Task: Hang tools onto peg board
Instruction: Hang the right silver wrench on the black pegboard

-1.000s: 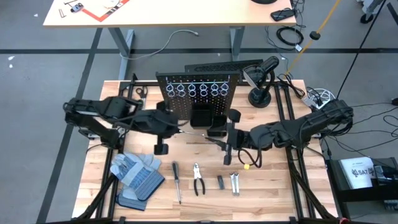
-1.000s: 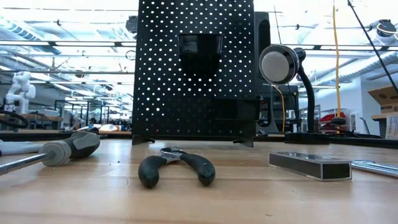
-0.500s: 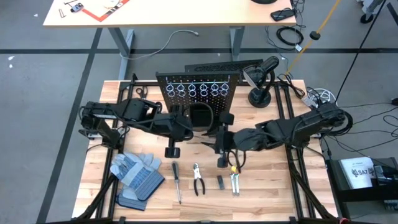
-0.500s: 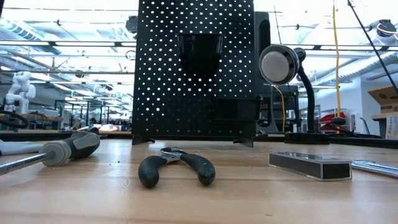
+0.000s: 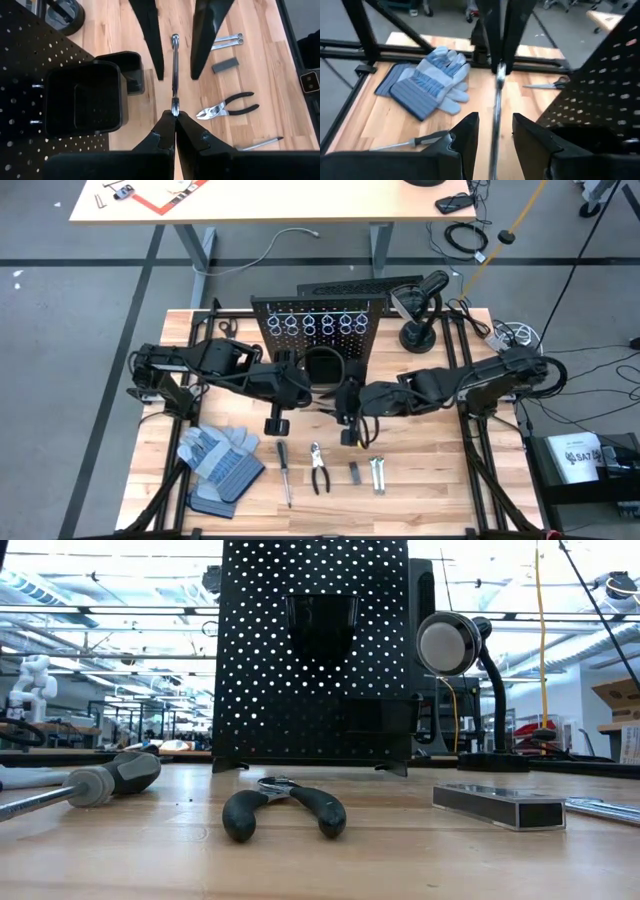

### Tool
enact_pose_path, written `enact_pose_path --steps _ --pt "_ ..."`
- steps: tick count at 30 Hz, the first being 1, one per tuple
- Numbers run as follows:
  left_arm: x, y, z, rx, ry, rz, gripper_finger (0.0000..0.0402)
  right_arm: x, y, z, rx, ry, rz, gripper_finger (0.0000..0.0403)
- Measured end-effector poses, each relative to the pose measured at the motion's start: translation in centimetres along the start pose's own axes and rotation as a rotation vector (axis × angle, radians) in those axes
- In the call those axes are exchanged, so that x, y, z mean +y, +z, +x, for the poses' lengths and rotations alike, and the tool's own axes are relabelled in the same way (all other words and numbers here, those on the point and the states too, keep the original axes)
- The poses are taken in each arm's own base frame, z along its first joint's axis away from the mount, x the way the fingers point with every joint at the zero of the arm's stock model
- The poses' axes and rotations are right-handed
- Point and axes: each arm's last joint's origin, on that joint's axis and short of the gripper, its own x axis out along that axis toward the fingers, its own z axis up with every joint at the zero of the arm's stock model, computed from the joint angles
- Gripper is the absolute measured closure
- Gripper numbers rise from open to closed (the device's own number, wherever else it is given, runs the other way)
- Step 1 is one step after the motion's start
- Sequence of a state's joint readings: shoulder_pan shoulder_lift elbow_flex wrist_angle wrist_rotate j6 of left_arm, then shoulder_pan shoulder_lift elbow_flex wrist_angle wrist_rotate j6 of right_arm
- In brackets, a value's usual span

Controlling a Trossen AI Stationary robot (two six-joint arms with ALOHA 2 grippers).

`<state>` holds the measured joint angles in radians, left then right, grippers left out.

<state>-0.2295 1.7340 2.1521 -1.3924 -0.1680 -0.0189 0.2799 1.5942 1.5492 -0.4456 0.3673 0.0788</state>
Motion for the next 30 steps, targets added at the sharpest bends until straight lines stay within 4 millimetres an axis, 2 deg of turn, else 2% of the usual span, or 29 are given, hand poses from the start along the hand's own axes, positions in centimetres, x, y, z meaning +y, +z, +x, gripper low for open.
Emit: enact_pose_path --steps 7,17,24,30 --pt "-0.06 0.18 0.00 -0.019 -0.019 0.003 0.0396 -0.37 -0.24 0.91 0.013 -0.007 -0.003 0.0295" --pt "-0.13 0.21 -0.01 -0.021 -0.032 0.005 0.0396 -0.39 0.05 0.98 -0.013 0.035 -0.019 0.0391" --pt "-0.66 0.30 -0.14 -0.036 -0.044 0.032 0.0394 -0.33 0.16 0.93 -0.023 0.040 -0.015 0.0397" --pt "-0.93 0.37 -0.78 -0.074 -0.030 0.040 0.0353 -0.13 0.54 0.77 -0.061 0.044 -0.008 0.0398"
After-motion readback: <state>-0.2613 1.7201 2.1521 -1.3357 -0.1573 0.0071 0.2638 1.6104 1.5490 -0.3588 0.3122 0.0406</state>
